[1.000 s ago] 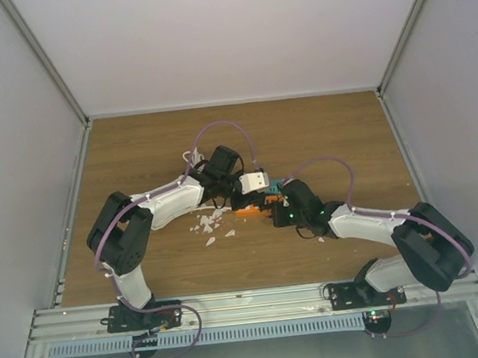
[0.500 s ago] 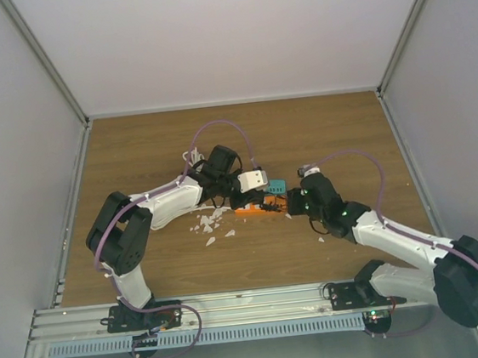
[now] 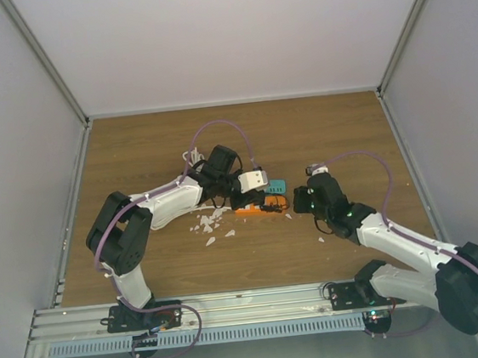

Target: Insert the plug

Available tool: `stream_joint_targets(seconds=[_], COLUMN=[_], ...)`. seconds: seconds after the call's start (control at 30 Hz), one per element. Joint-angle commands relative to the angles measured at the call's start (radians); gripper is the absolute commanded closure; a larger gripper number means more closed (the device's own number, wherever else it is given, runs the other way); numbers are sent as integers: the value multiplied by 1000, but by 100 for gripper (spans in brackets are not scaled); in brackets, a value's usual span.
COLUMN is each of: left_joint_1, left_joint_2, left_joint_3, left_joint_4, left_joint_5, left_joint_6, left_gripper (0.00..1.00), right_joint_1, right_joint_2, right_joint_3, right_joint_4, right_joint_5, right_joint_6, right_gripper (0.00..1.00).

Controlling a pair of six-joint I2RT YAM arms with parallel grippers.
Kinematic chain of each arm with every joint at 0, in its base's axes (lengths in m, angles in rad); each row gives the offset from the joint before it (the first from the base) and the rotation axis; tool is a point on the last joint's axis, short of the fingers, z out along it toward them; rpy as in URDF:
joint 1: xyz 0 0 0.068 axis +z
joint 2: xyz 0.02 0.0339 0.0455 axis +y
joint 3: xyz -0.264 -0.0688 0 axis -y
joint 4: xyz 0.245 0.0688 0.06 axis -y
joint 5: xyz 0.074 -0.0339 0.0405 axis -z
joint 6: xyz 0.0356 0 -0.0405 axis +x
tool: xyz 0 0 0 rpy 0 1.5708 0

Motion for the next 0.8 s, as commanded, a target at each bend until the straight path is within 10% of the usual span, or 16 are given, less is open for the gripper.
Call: stream_joint_targets(seconds=[0.0,0.77], left_joint_1=[-11,-18], left_joint_2=[1,100], left_joint_3=[24,49], left_joint_4=[16,33], left_joint_5=[49,-52], left_joint_6=[-6,-19], left_gripper=[100,100], right_joint_1=[-9,-10], right_joint_2=[0,-1], right_joint_3=[-16,-32], right_joint_4=[16,52], right_joint_5=[5,-52], right_joint_6=[-10,-33], right_gripper=[92,92])
